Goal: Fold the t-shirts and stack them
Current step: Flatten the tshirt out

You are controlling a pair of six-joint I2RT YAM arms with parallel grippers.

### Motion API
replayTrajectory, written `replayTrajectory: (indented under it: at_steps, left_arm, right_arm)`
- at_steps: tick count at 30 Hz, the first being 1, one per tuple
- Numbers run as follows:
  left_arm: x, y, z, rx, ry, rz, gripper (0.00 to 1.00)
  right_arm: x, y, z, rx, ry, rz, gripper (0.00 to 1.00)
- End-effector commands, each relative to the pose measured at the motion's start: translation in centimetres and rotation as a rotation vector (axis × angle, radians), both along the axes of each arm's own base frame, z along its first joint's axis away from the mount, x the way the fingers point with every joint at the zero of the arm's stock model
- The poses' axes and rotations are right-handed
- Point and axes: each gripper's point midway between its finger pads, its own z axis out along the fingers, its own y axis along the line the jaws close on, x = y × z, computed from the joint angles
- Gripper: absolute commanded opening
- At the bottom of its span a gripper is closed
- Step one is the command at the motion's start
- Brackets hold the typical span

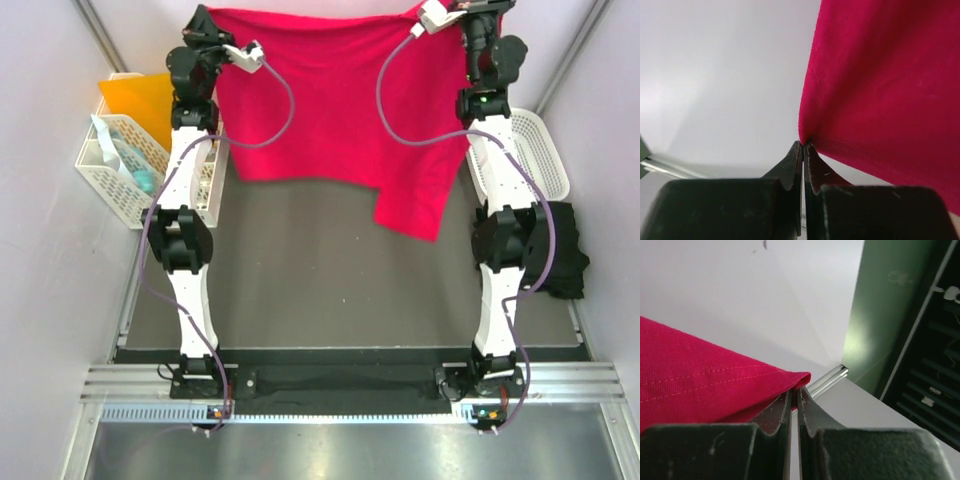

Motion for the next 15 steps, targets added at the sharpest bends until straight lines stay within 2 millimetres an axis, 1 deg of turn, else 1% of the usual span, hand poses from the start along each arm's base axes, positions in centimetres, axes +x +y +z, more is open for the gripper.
replayTrajectory:
  at_steps: [1, 2, 3, 4, 5, 6, 7, 8, 9, 10, 11, 12, 13, 14, 15]
  left_arm:
    - [-12.8, 0.3, 15.6, -0.055, -0.562, 0.064, 0.00]
    - [-14.2, -0.3, 16.5, -0.068, -0.600, 0.062, 0.00]
    - [-14.9, -0.6, 16.6, -0.069, -0.610, 0.063, 0.00]
    - [-16.9, -0.8, 18.1, -0.079, -0.646, 0.054, 0.00]
    - [-17.5, -1.2, 18.4, -0.094, -0.652, 0.041, 0.00]
    - [-17.6, -1.2, 18.3, -0.103, -0.645, 0.040, 0.00]
    - [-18.0, -1.0, 18.4, -0.111, -0.651, 0.042, 0.00]
    - [-17.9, -0.9, 18.0, -0.126, -0.648, 0.041, 0.00]
    - [-16.5, -0.7, 16.2, -0.134, -0.612, 0.056, 0.00]
    - [-16.8, -0.5, 15.7, -0.141, -0.635, 0.066, 0.00]
    - [-16.5, -0.5, 14.7, -0.146, -0.632, 0.066, 0.00]
    - [-14.0, -0.7, 10.8, -0.132, -0.540, 0.073, 0.00]
    - [-14.1, -0.6, 9.7, -0.132, -0.513, 0.074, 0.00]
    - [-13.7, -0.6, 7.9, -0.138, -0.482, 0.068, 0.00]
    - [-11.6, -0.7, 2.3, -0.122, -0.352, 0.072, 0.00]
  right_arm:
    - [-17.0, -2.6, 11.8, 0.065, -0.560, 0.002, 0.00]
    - [-18.4, -3.0, 12.5, 0.098, -0.588, 0.027, 0.00]
    - [-20.6, -3.4, 13.8, 0.116, -0.619, 0.032, 0.00]
    - [-20.8, -3.6, 13.8, 0.125, -0.616, 0.036, 0.00]
    - [-21.4, -3.8, 13.9, 0.141, -0.622, 0.044, 0.00]
    - [-23.1, -4.0, 14.4, 0.145, -0.652, 0.046, 0.00]
    - [-20.8, -3.6, 12.6, 0.137, -0.590, 0.045, 0.00]
    - [-20.4, -4.1, 11.7, 0.161, -0.571, 0.026, 0.00]
    - [-21.2, -4.4, 11.5, 0.170, -0.580, 0.024, 0.00]
    - [-18.2, -4.1, 8.5, 0.165, -0.486, 0.014, 0.00]
    - [-17.3, -4.4, 7.1, 0.184, -0.450, 0.006, 0.00]
    - [-17.3, -4.5, 6.3, 0.199, -0.422, 0.007, 0.00]
    - [-14.3, -4.2, 2.1, 0.195, -0.301, 0.001, 0.00]
    - [-13.2, -4.2, 0.0, 0.207, -0.240, 0.011, 0.00]
    - [-13.2, -3.7, -1.4, 0.204, -0.186, 0.022, 0.00]
